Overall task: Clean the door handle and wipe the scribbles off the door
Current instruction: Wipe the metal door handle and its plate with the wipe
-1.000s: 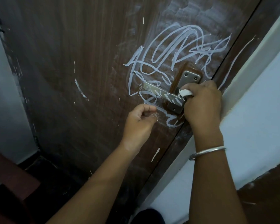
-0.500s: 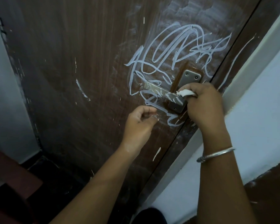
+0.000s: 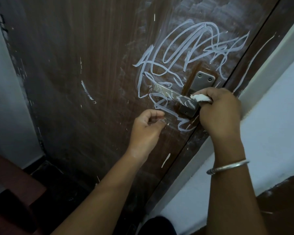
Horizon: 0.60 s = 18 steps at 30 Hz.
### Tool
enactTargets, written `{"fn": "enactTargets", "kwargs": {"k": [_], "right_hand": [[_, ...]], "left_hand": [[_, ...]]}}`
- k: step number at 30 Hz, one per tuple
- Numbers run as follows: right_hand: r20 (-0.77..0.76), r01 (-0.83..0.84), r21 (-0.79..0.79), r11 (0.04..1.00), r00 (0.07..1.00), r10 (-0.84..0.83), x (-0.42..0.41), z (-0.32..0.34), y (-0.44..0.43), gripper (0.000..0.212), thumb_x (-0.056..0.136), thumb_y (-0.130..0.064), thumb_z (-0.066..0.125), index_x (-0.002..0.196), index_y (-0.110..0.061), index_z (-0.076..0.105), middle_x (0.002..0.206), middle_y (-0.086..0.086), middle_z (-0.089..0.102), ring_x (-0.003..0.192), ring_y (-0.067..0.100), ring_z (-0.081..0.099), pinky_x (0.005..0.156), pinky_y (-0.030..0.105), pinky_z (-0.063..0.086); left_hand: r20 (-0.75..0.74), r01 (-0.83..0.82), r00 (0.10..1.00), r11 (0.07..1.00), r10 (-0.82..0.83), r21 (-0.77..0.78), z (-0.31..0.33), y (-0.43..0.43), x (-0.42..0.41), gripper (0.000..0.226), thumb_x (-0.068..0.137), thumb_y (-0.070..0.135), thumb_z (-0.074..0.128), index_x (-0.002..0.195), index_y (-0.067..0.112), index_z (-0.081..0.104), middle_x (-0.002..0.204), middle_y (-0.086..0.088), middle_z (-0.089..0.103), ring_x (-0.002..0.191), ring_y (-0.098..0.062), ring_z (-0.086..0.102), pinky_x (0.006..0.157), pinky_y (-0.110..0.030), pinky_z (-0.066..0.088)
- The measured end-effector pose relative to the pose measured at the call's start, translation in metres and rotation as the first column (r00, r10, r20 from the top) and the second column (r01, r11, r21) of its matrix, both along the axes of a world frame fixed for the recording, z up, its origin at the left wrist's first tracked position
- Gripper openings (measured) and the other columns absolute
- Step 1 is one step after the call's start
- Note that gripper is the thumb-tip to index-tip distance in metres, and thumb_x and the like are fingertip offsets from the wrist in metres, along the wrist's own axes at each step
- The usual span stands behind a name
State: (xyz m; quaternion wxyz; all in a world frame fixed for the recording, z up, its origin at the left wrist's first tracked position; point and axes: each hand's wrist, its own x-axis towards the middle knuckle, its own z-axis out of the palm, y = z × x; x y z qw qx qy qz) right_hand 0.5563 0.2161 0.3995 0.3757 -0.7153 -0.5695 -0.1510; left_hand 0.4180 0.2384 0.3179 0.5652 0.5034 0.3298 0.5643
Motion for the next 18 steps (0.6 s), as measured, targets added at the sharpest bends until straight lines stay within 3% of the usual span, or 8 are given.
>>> {"fn": "enactTargets", "kwargs": {"k": [4, 8, 14, 18], "right_hand": [[-0.022, 0.013, -0.023, 1.000, 1.000, -0.014, 0.000, 0.003, 0.005, 0.038, 0.083, 0.005, 0.051, 0.104, -0.020, 0.071, 0.113, 0.008, 0.061, 0.097, 0.023, 0.055, 0.066, 0.015, 0.029], [-0.026, -0.036, 0.018, 0.999, 0.999, 0.036, -0.001, -0.003, -0.005, 0.036, 0.082, 0.007, 0.054, 0.099, -0.020, 0.072, 0.107, 0.008, 0.062, 0.085, 0.014, 0.048, 0.059, 0.008, 0.028], [-0.004, 0.057, 0.013, 0.998, 0.998, -0.057, -0.001, -0.002, 0.004, 0.044, 0.080, 0.008, 0.048, 0.105, -0.019, 0.070, 0.111, 0.011, 0.061, 0.096, 0.026, 0.056, 0.062, 0.011, 0.026], [0.000, -0.013, 0.026, 1.000, 1.000, 0.013, -0.002, -0.004, -0.004, 0.040, 0.079, 0.009, 0.053, 0.101, -0.019, 0.072, 0.107, 0.009, 0.061, 0.088, 0.017, 0.051, 0.063, 0.011, 0.024]], "left_hand": [[-0.008, 0.011, 1.000, 1.000, -0.011, -0.001, -0.001, -0.002, -0.001, 0.017, 0.087, 0.003, 0.059, 0.095, 0.017, 0.065, 0.082, 0.009, 0.059, 0.066, 0.010, 0.057, 0.058, -0.007, 0.044], [0.001, -0.007, 1.000, 1.000, 0.007, -0.008, -0.004, 0.002, -0.004, 0.017, 0.088, 0.004, 0.059, 0.094, 0.019, 0.065, 0.082, 0.009, 0.059, 0.066, 0.010, 0.056, 0.059, -0.008, 0.044], [-0.020, -0.010, 1.000, 1.000, 0.010, -0.001, -0.007, 0.001, 0.001, 0.018, 0.087, 0.006, 0.061, 0.090, 0.023, 0.066, 0.079, 0.011, 0.059, 0.066, 0.010, 0.056, 0.057, -0.007, 0.043], [-0.013, -0.025, 1.000, 1.000, 0.025, -0.001, -0.009, 0.002, -0.001, 0.018, 0.087, 0.005, 0.061, 0.089, 0.022, 0.066, 0.077, 0.012, 0.058, 0.065, 0.010, 0.055, 0.056, -0.007, 0.042]]}}
